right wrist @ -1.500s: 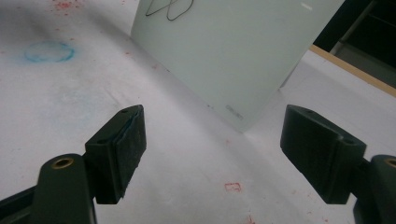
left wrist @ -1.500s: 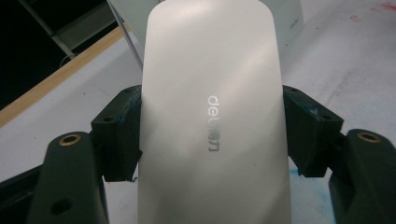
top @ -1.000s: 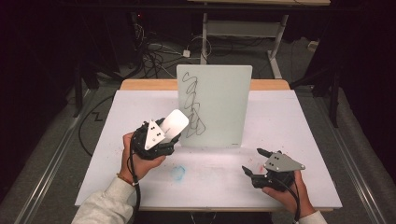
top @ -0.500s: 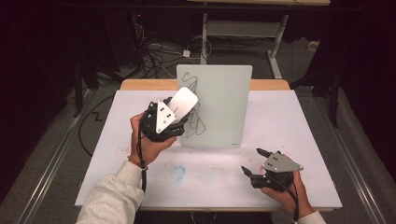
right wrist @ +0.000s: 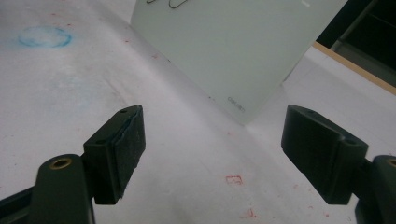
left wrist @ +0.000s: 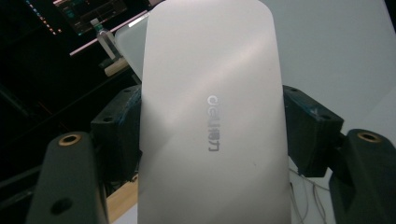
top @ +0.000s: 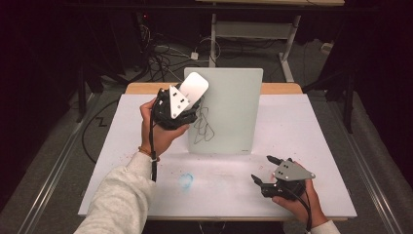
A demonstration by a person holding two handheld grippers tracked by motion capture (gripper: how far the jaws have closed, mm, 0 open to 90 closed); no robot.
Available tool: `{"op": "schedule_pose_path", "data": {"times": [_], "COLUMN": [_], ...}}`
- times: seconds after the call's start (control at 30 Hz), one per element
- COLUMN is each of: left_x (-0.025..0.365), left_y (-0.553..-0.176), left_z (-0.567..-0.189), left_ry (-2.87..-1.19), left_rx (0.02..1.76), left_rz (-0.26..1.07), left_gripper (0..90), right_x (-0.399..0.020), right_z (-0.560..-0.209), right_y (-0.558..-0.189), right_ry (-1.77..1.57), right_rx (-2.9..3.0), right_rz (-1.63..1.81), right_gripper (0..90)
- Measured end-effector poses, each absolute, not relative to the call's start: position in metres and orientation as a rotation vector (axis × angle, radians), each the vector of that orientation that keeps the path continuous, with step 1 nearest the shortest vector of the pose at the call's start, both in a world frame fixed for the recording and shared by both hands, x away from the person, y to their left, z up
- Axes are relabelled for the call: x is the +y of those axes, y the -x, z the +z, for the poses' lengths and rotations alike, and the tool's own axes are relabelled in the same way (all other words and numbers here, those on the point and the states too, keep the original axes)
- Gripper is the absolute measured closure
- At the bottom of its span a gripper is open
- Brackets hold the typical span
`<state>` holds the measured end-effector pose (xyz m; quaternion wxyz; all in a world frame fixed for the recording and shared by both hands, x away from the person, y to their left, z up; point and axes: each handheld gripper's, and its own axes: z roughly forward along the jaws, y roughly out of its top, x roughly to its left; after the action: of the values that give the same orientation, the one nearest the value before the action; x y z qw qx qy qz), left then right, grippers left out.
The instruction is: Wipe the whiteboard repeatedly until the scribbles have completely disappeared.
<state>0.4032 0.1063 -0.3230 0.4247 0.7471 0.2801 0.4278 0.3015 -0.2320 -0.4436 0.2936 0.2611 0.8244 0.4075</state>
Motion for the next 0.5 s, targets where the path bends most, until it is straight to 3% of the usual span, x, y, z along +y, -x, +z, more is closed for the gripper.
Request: {"op": "schedule_pose_path", "data": {"times": [0.3, 0.5], "left_x": [0.102, 0.098], "left_y": [-0.406, -0.404], "left_z": [-0.332, -0.364], "left_ry": [-1.873, -1.889], "left_rx": [0.674, 0.658], "left_rz": [1.135, 1.198], "left_gripper": [29.3, 29.3], "right_x": [-0.232, -0.232], "right_z": [-0.444, -0.446], "right_y": [-0.302, -0.303], "right_ry": [-0.696, -0.697], "right_rx": [2.192, 2.203], "right_rz": [1.083, 1.076], "right_gripper": [22.0, 21.9]}}
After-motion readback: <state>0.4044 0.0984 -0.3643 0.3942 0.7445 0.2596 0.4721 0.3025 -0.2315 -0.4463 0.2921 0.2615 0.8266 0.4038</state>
